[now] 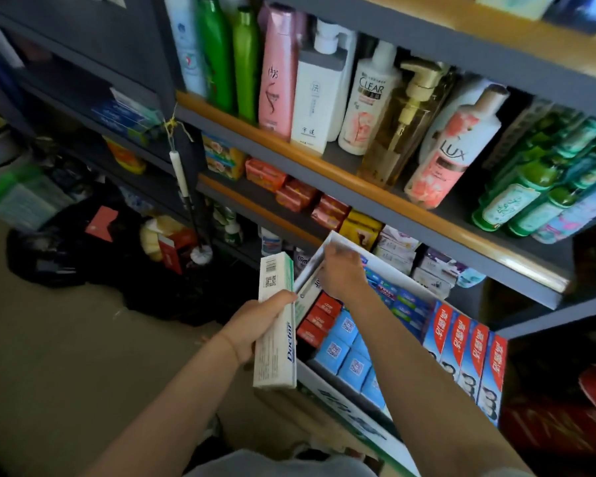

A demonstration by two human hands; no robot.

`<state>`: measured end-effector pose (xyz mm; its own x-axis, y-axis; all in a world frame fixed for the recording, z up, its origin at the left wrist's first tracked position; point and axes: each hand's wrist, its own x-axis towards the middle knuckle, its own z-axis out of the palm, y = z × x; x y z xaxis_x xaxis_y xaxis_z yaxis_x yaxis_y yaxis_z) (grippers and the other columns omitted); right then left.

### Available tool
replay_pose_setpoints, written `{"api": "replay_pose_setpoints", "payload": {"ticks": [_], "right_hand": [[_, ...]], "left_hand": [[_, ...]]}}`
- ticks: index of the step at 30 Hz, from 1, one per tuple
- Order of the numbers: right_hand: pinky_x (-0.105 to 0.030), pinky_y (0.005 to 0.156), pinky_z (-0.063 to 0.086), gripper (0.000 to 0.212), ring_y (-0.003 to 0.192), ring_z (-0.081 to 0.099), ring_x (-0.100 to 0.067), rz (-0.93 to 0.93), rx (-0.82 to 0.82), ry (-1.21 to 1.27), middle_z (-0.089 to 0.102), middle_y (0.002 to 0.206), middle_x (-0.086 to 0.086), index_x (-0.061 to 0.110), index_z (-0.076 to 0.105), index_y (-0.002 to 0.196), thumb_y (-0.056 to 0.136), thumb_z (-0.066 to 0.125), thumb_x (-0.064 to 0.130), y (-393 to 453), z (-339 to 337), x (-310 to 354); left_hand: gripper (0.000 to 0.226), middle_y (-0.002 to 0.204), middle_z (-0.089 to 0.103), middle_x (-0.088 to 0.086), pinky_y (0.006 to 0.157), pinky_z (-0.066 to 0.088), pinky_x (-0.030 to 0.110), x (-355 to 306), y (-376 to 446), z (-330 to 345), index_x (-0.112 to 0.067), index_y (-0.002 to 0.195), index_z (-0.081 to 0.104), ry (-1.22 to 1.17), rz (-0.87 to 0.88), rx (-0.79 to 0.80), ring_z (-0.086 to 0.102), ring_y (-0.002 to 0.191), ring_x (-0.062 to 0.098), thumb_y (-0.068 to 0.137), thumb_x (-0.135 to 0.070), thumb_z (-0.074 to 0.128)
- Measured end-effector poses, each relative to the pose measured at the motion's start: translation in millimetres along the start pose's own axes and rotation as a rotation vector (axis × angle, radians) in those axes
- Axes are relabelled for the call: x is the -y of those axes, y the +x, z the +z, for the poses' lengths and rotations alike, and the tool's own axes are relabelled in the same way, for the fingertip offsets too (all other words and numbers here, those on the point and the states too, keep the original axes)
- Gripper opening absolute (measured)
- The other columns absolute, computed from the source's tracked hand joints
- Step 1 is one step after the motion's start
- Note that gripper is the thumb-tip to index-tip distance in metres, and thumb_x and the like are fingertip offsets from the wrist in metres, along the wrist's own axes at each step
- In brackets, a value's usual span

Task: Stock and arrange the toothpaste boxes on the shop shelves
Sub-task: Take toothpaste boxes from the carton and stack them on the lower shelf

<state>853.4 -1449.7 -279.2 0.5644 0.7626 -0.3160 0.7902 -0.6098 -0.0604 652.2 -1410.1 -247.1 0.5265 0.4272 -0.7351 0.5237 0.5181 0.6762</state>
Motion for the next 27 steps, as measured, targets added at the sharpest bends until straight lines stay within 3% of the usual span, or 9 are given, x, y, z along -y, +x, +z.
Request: {"api": "replay_pose_setpoints", "payload": {"ticks": [2,4,7,9,14,18,22,25,27], "right_hand": [[-0.051,0.116,0.018,0.069,0.136,0.04,-0.034,0.033,0.089,-0.115,0.046,0.145,-0.016,0.006,0.023,0.152,0.093,0.051,0.028,9.8,3.6,3.4],[-0.06,0.116,0.012,0.056,0.132,0.044,-0.031,0.032,0.152,-0.188,0.051,0.141,-0.007,0.01,0.036,0.148,0.095,0.047,0.025,16.6,1.4,7.1],[-0.067,0.113,0.015,0.038,0.122,0.05,-0.03,0.011,0.21,-0.234,0.06,0.125,-0.002,0.015,0.059,0.129,0.095,0.045,0.022,19.2,-4.7,11.6],[-0.064,0.114,0.017,0.034,0.127,0.043,-0.032,0.03,0.197,-0.205,0.058,0.128,-0.005,0.015,0.061,0.124,0.098,0.041,0.023,18.1,-5.9,11.9],[-0.054,0.117,0.014,0.053,0.136,0.032,-0.036,0.149,0.039,-0.013,0.048,0.139,-0.019,0.007,0.056,0.131,0.1,0.035,0.044,11.0,-5.6,12.3],[-0.047,0.109,0.03,0.048,0.126,0.04,-0.038,0.174,-0.128,0.235,0.054,0.13,-0.018,0.01,0.053,0.124,0.093,0.047,0.046,-2.4,-20.1,8.7],[-0.043,0.097,0.043,0.032,0.107,0.052,-0.031,0.183,-0.019,0.642,0.054,0.104,-0.008,0.02,0.048,0.106,0.087,0.058,0.044,-16.7,-35.3,-0.6],[-0.031,0.07,0.046,0.033,0.084,0.058,-0.017,0.118,-0.019,0.968,0.056,0.105,-0.007,0.02,0.05,0.102,0.085,0.072,0.036,-26.5,-43.3,-7.7],[-0.027,0.071,0.046,0.038,0.089,0.057,-0.01,0.089,-0.02,1.133,0.055,0.109,-0.001,0.022,0.055,0.109,0.082,0.078,0.036,-32.9,-43.5,-10.0]], "left_hand": [[0.039,0.091,0.075,0.02,0.091,0.055,0.053,0.0,1.6,-3.2,-0.009,0.099,0.073,-0.006,0.014,-0.016,0.072,0.09,0.039,0.084,-0.045,0.069],[0.036,0.088,0.076,0.016,0.091,0.056,0.051,1.3,0.6,-4.8,-0.011,0.097,0.073,-0.019,0.03,-0.032,0.073,0.087,0.036,0.085,-0.045,0.069],[0.031,0.088,0.076,0.01,0.087,0.058,0.049,9.5,1.9,-6.2,-0.016,0.099,0.073,-0.037,0.092,-0.085,0.074,0.084,0.031,0.084,-0.043,0.071],[0.028,0.09,0.076,0.012,0.087,0.058,0.05,15.4,2.2,-8.7,-0.017,0.101,0.071,-0.118,0.1,-0.125,0.073,0.086,0.032,0.084,-0.04,0.073],[0.027,0.094,0.074,0.022,0.084,0.059,0.047,19.8,0.9,-13.5,-0.015,0.102,0.066,-0.248,0.086,-0.161,0.072,0.082,0.033,0.088,-0.039,0.07],[0.032,0.098,0.073,0.023,0.091,0.055,0.054,19.2,4.2,-14.6,-0.017,0.101,0.068,-0.219,0.072,-0.168,0.07,0.094,0.041,0.086,-0.045,0.07],[0.038,0.097,0.074,0.019,0.092,0.055,0.051,17.2,6.6,-13.9,-0.017,0.103,0.07,-0.173,0.055,-0.167,0.071,0.092,0.036,0.084,-0.05,0.07],[0.042,0.095,0.074,0.018,0.09,0.056,0.048,15.7,7.5,-12.3,-0.015,0.104,0.07,-0.146,0.043,-0.166,0.071,0.086,0.032,0.083,-0.052,0.07],[0.043,0.095,0.074,0.018,0.089,0.057,0.047,14.9,7.4,-12.0,-0.013,0.104,0.07,-0.122,0.047,-0.17,0.07,0.084,0.031,0.084,-0.051,0.07]]}}
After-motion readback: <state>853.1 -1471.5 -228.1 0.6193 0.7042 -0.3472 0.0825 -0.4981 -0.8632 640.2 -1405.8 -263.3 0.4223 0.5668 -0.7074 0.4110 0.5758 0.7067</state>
